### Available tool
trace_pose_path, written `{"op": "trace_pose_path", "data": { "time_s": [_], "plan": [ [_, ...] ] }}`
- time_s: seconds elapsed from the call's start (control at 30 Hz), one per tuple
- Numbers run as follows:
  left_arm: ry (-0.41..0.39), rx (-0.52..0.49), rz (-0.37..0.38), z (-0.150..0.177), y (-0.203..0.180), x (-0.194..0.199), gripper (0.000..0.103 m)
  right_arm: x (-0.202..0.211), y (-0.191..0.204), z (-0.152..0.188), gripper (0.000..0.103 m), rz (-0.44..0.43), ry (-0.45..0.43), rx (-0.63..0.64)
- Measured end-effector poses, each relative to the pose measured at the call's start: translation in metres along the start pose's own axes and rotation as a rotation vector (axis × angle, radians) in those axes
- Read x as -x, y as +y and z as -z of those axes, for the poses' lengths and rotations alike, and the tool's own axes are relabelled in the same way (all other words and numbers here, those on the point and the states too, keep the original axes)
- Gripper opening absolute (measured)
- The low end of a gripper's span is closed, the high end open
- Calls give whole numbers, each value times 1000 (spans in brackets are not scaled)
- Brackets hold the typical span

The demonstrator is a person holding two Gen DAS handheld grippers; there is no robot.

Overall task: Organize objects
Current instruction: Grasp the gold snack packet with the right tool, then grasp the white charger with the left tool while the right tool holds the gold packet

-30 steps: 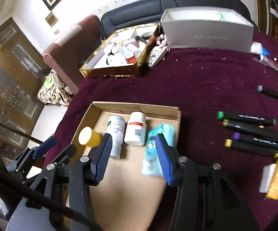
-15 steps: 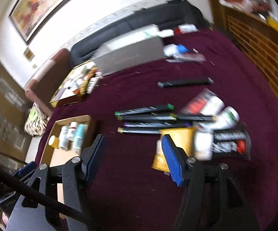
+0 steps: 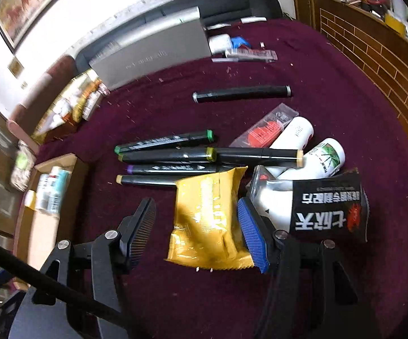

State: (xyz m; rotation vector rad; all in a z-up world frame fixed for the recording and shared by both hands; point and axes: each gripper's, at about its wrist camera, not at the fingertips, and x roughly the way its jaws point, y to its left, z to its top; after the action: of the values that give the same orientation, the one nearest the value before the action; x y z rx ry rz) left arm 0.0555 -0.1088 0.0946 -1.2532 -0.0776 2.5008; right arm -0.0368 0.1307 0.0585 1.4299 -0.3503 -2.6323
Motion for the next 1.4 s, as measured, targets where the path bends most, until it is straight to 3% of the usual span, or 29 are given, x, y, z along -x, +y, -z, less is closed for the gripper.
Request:
{"op": "trace_pose_path", "data": {
  "time_s": [0.13,0.17,0.23,0.53,0.77,1.2,1.4],
  "plan": [
    [13,12,2,0,3,-5,58,-17,1,2,58,38,22,6],
    [18,14,2,1,3,-6,58,-19,1,3,51,46,23,7],
    [25,12,3,1,2,-8,58,-18,-1,5,47,43,15,6],
    [66,3,43,-5,-25,-39,58,31,-34,27,44,-108,-33,-59],
    [138,17,86,-15,-62,-88,58,59,-78,53,44,-140,-54,-132],
    [109,0,-1,-47,-103,-150,58,57,-123,66,44,-214,-52,-230],
    [64,-66,-80,-55,-122,-167,58,49,-130,65,44,-243,-49,-244]
  ]
}}
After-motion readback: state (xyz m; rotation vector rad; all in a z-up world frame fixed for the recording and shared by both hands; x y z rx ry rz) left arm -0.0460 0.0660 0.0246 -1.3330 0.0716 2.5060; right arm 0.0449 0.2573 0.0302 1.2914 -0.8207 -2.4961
